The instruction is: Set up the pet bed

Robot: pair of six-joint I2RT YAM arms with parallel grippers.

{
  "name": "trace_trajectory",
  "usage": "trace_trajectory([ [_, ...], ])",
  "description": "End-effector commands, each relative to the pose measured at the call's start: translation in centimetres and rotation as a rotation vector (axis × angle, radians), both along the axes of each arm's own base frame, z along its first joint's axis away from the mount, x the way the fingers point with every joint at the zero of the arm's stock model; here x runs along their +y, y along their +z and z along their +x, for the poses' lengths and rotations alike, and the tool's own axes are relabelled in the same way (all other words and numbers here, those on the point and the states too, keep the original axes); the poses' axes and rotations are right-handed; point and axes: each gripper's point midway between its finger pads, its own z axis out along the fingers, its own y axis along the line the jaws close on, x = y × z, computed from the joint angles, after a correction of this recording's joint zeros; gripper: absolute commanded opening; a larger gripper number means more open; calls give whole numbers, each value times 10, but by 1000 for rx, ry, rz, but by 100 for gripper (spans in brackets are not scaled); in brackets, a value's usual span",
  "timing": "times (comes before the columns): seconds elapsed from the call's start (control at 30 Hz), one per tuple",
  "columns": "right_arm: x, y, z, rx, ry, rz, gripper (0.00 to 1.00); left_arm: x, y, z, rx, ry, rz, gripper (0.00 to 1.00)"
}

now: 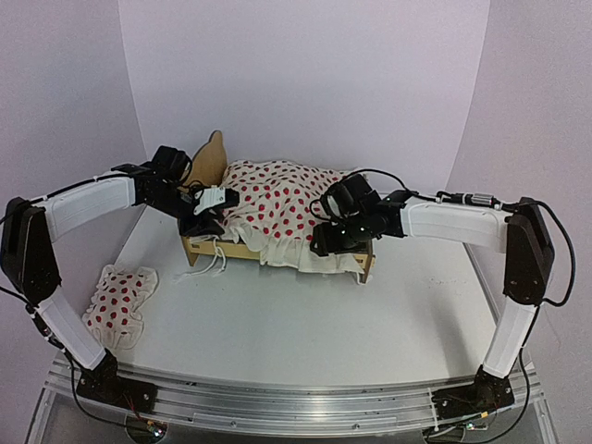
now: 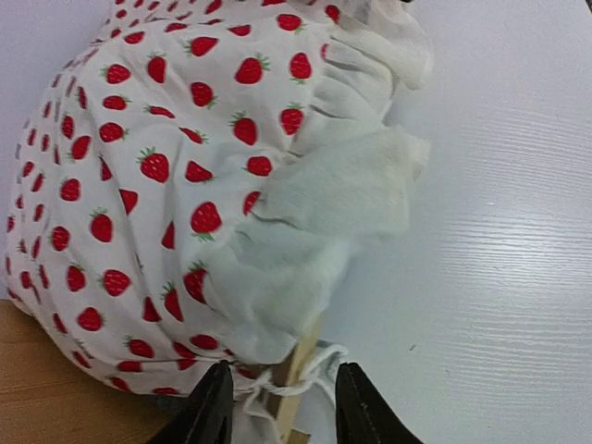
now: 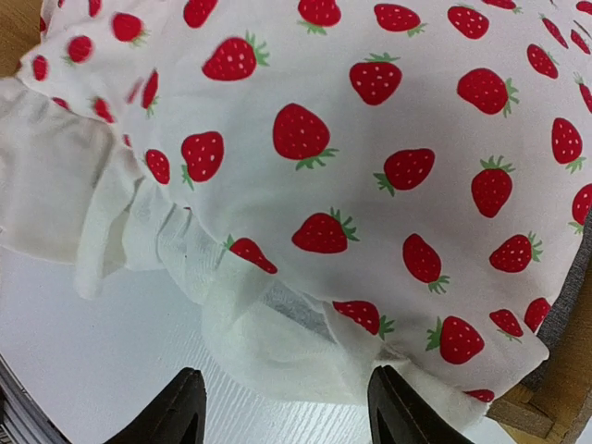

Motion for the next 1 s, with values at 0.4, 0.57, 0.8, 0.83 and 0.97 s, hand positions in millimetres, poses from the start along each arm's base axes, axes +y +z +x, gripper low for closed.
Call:
trace_trajectory([
  [0.4,-69,14,5,-52,-195,-163,62,9,-51,50,-48,250,86,40],
  [0.57,-69,21,7,-66,-192,-161,63,-7,-58,49,-29,210,72,40],
  [0.8,-84,9,11,-41,-222,-178,62,-17,-62,50,-30,193,68,21],
  [0.83,-87,4,12,-27,-230,-183,62,-18,-60,52,-33,195,64,18],
  [0.97,-91,-11,14,2,-230,-205,60,-17,-51,56,-40,218,51,1],
])
